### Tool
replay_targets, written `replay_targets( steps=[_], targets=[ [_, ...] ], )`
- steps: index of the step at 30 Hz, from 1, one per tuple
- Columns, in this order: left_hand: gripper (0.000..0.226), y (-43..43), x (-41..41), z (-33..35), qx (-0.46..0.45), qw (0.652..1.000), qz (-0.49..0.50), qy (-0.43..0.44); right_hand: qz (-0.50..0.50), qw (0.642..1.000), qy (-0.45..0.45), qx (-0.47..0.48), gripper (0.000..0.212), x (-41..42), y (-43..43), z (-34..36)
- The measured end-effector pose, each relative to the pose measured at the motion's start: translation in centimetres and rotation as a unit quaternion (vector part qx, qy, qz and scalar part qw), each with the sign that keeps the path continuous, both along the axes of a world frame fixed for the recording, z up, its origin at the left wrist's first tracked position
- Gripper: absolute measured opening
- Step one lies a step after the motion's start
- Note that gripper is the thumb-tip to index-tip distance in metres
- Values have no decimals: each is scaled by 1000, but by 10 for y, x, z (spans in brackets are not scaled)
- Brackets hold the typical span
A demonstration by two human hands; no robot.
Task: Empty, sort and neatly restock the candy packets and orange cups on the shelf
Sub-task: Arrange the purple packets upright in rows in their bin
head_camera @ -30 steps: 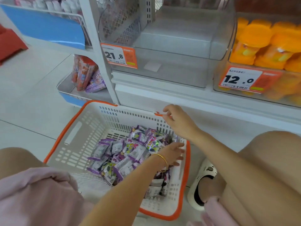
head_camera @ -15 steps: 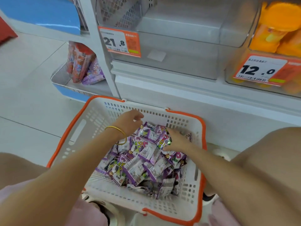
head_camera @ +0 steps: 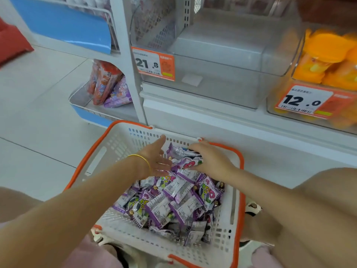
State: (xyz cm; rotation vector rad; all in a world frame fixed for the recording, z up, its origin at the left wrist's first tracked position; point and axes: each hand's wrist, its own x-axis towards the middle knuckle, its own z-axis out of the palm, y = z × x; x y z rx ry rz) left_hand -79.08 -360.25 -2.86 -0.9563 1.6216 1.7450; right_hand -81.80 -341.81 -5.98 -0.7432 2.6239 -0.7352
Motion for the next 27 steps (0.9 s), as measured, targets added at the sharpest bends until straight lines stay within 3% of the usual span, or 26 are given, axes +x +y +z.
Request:
replay_targets(
  steps=[2, 6, 9, 13, 17, 20, 23, 27],
  targets=[
    [53, -2, 4, 15, 31, 999, -10, 3, 53, 998, 13, 19, 65, 8, -3, 34],
    [13, -2, 16, 30, -6, 997, -16, 69, 109, 987, 101, 65, 74, 17, -2, 64],
    [19, -10, 22, 28, 20, 994, 18, 107, 79, 984, 143, 75, 73, 15, -2, 65],
    [34, -24, 24, 26, -25, 984, 61, 163, 38, 996, 35, 73, 60, 1, 1, 66],
    [20, -40, 23, 23, -81, 972, 96, 196, 46, 992, -17, 113, 45, -13, 9, 68],
    [26, -46, 24, 16, -119, 972, 83, 186, 48, 994, -92, 27, 37, -15, 9, 81],
    [27, -41, 28, 11, -83, 979, 57, 178, 34, 989, -137, -49, 38, -13, 3, 84],
    [20, -30, 31, 15, 37, 985, 27, 169, 43, 987, -142, -59, 35, -15, -2, 75]
  ],
)
